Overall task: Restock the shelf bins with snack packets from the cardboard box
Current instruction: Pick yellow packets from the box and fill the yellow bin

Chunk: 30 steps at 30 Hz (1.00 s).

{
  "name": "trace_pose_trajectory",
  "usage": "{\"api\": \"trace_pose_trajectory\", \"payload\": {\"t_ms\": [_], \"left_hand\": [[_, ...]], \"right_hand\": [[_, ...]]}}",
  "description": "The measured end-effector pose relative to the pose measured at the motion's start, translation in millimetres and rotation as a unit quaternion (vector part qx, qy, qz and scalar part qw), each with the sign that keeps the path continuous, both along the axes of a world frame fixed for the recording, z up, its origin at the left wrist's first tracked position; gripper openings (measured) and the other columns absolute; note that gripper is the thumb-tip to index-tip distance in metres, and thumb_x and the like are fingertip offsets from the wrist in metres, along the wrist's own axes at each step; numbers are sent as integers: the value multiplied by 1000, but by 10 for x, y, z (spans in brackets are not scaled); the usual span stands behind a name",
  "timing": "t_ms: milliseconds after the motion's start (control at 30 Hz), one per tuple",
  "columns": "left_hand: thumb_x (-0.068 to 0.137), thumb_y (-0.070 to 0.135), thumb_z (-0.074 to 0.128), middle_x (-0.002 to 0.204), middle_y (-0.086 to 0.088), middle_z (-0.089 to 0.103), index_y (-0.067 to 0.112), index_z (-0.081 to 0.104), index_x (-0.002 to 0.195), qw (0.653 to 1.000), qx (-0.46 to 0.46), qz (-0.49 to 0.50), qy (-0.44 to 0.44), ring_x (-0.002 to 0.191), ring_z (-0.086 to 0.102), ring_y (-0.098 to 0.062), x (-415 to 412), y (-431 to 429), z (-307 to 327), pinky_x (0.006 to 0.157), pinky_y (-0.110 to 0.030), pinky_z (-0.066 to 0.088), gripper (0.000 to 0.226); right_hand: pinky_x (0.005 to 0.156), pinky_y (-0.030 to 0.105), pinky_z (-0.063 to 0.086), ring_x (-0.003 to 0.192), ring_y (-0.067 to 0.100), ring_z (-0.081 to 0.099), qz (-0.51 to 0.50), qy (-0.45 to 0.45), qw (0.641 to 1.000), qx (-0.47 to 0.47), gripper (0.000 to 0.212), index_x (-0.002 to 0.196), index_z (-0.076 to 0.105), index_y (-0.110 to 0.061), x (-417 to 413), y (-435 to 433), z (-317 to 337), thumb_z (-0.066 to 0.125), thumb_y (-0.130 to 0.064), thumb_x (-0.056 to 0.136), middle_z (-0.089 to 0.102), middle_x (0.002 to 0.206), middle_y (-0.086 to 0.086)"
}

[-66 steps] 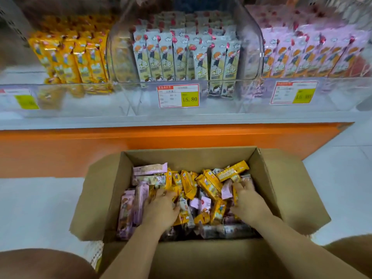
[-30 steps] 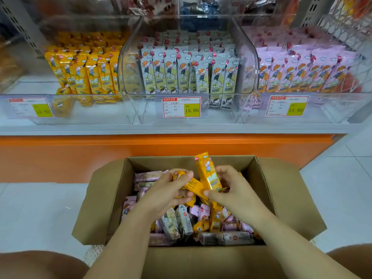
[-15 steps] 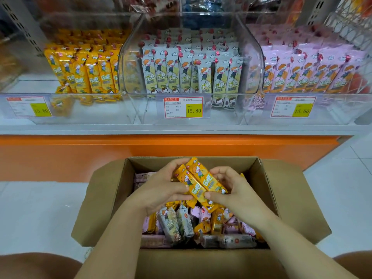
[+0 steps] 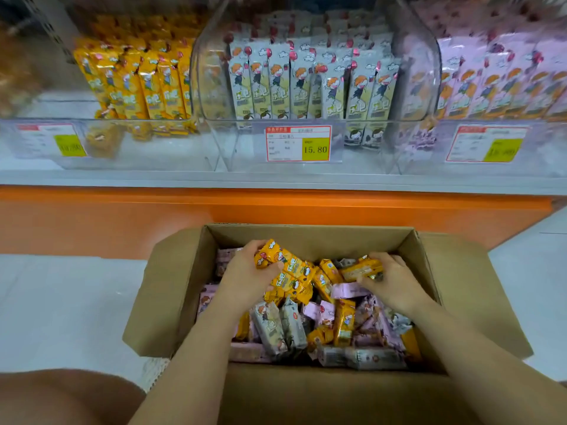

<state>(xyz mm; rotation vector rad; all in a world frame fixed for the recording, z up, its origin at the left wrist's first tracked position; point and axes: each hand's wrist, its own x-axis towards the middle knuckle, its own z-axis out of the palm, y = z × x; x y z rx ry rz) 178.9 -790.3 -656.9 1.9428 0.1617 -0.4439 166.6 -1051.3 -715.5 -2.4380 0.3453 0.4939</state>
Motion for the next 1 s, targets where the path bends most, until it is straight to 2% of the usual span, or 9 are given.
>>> {"api": "trace_pose_trajectory", "payload": {"t_ms": [133,233,300,467,567,667,800,900,1000], "left_hand": [[92,18,61,114,4,56,17,43,137,1000,22,0,5,94,60,-9,10,-4,-82,73,-24,58,48],[92,20,62,124,2,53,18,42,139,999,44,-3,15,96,62,-13,12,-24,-150,78,-31,58,51],[92,22,62,133,-2,50,18,41,140,998,57,-7,21,97,63,-15,23,-36,-194,78,-31,58,53],[93,21,61,131,0,50,18,40,139,998,58,-10,24,92,61,-11,56,-76,-231,72,-22,57,51],[93,20,61,119,3,55,18,43,137,998,62,-14,19,90,62,-10,62,-93,-189,76,-28,58,47],[93,19,60,121,4,52,18,41,138,998,55,-14,11,92,61,-10,50,-101,-103,69,-20,56,49],[91,20,62,121,1,58,19,45,135,998,55,-15,-15,92,64,-12,-5,-58,47,81,-36,58,47],[90,17,63,107,6,61,19,49,130,999,38,-13,-31,95,63,-13,-43,-3,209,83,-39,57,42],[90,17,64,107,9,59,23,50,127,999,13,-28,-45,96,62,-10,-50,29,420,77,-30,58,40]], "right_hand": [[109,40,30,138,32,25,-28,-14,999,-36,66,141,35,-10,85,-59,-239,67,-24,86,29,148,18],[92,38,42,113,36,51,-50,6,999,-12,70,145,28,-11,118,-72,-309,66,-19,87,34,142,19],[84,38,46,95,34,56,-50,4,998,-22,64,142,33,-13,117,-43,-336,65,-22,88,38,136,18],[91,41,47,112,31,52,-9,-98,993,-61,48,126,55,-10,77,52,-286,72,-22,83,54,124,12],[87,27,44,103,23,56,45,-136,990,16,35,111,64,-16,46,98,-117,68,-1,80,53,114,3],[85,17,36,103,12,51,65,-133,981,122,45,94,63,-28,31,136,146,62,12,74,50,107,-5],[78,17,38,90,10,53,76,-86,974,194,28,83,60,-31,-83,208,514,73,-7,77,51,101,-3],[67,9,37,74,-1,51,71,-168,967,180,16,79,59,-28,-191,255,773,71,-19,83,55,91,-3],[65,10,38,71,1,52,85,-209,960,164,29,102,54,-40,-227,263,1067,68,-20,86,56,99,-16]]}}
